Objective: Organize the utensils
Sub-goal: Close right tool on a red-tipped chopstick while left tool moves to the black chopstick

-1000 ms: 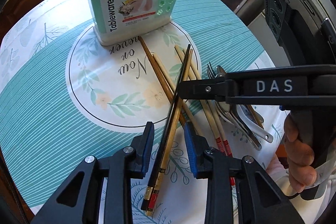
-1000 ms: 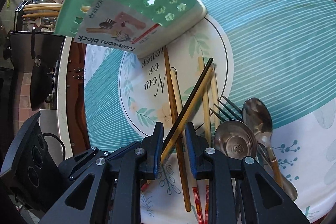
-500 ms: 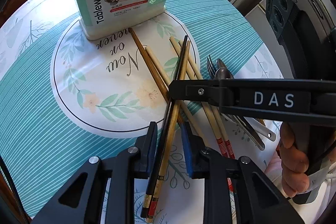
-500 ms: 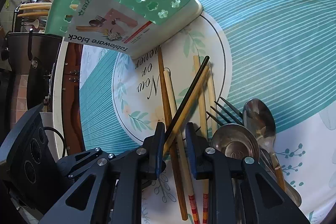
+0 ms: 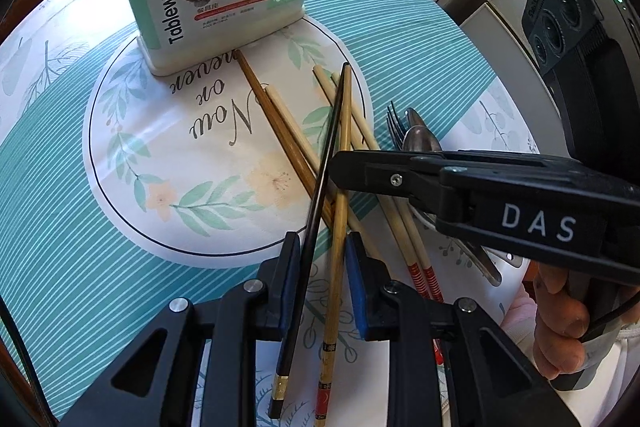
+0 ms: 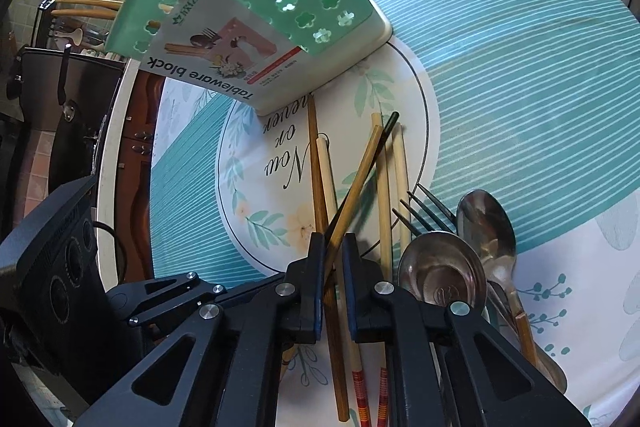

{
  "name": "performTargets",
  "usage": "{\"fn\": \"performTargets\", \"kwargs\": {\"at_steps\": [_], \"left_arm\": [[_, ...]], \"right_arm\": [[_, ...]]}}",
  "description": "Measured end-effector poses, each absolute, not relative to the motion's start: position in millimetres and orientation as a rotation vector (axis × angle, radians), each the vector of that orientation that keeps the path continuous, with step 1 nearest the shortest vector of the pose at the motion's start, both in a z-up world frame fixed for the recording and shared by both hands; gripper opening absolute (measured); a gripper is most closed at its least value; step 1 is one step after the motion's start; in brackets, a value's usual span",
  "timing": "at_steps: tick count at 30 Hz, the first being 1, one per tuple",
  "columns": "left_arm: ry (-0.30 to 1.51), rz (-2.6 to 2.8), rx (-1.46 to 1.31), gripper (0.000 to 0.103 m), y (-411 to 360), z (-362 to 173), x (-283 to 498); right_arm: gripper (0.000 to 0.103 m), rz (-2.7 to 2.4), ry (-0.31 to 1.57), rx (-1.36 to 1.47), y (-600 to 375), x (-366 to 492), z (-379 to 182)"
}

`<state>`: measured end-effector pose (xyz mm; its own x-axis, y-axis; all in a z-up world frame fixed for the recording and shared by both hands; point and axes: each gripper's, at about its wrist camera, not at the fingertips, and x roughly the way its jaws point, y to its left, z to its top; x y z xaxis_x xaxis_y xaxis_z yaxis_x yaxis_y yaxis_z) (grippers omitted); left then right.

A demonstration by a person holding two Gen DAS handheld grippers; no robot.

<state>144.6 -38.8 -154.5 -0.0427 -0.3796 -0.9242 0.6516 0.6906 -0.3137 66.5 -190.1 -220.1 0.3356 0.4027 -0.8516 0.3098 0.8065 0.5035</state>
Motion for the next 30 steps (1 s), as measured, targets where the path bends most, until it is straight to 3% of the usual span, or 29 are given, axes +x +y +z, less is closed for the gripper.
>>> {"fn": "performTargets", "kwargs": {"at_steps": [17, 19, 30], "left_arm": [[1.409, -0.857, 0.242, 0.022, -38, -150, 145], [1.405, -0.845, 0.254, 0.022, -36, -149, 146], [1.409, -0.802, 0.329, 0.022, -46, -152, 151]], "right_arm": [[0.009, 0.108, 1.248, 0.633, -198, 54, -211], [0.001, 0.108, 1.257, 0.622, -199, 52, -213], [0.001, 0.115, 1.276, 0.64, -206, 44, -213]]}}
